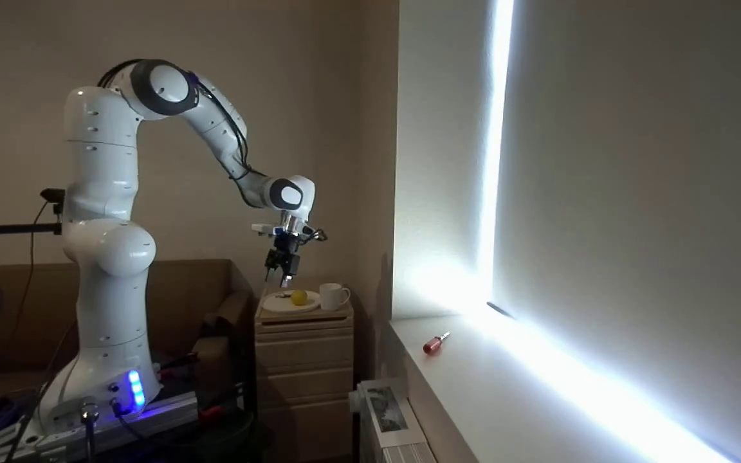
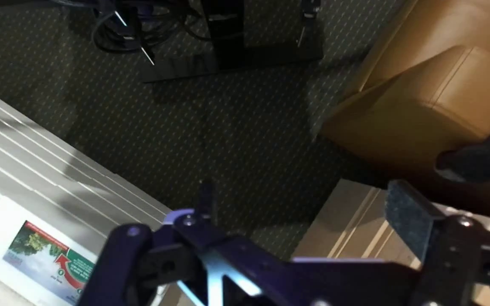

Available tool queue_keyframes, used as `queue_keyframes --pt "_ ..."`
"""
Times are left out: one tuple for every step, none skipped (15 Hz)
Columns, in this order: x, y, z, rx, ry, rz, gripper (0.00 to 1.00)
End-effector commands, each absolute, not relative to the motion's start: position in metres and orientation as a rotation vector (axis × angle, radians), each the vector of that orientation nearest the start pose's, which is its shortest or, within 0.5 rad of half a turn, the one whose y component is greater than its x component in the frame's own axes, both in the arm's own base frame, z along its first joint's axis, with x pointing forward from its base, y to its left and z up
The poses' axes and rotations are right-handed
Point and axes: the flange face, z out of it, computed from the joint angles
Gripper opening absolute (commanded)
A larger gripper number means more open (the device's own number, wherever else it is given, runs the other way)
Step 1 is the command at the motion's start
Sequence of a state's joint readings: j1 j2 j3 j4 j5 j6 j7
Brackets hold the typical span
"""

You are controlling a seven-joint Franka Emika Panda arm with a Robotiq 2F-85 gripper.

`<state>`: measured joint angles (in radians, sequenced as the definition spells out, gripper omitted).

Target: Pull out the nightstand shelf

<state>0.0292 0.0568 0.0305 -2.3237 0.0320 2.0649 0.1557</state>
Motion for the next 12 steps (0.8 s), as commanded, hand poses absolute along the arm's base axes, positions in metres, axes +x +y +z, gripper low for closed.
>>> queue_keyframes --pt "0.475 0.056 0.208 -3.080 0.406 0.484 1.00" --pt "0.478 0.065 0.185 -3.057 0.484 0.444 1.00" --pt "0.483 0.074 0.164 -3.030 0.559 0.405 1.00" --pt "0.491 0.079 0.151 -3.004 0.623 0.343 1.00" --pt "0.496 0.086 0.138 -2.985 0.667 0.294 1.00" --pt "0.505 0.092 0.130 -2.972 0.697 0.230 1.00" --pt "0.513 0.096 0.125 -2.962 0.723 0.175 1.00" --pt "0.522 0.100 0.123 -2.940 0.753 0.142 1.00" --pt "0.530 0.104 0.124 -2.924 0.782 0.109 1.00" --pt "0.539 0.106 0.131 -2.905 0.792 0.100 1.00" --pt "0.522 0.103 0.124 -2.945 0.748 0.138 1.00" --pt "0.528 0.105 0.126 -2.939 0.750 0.126 1.00"
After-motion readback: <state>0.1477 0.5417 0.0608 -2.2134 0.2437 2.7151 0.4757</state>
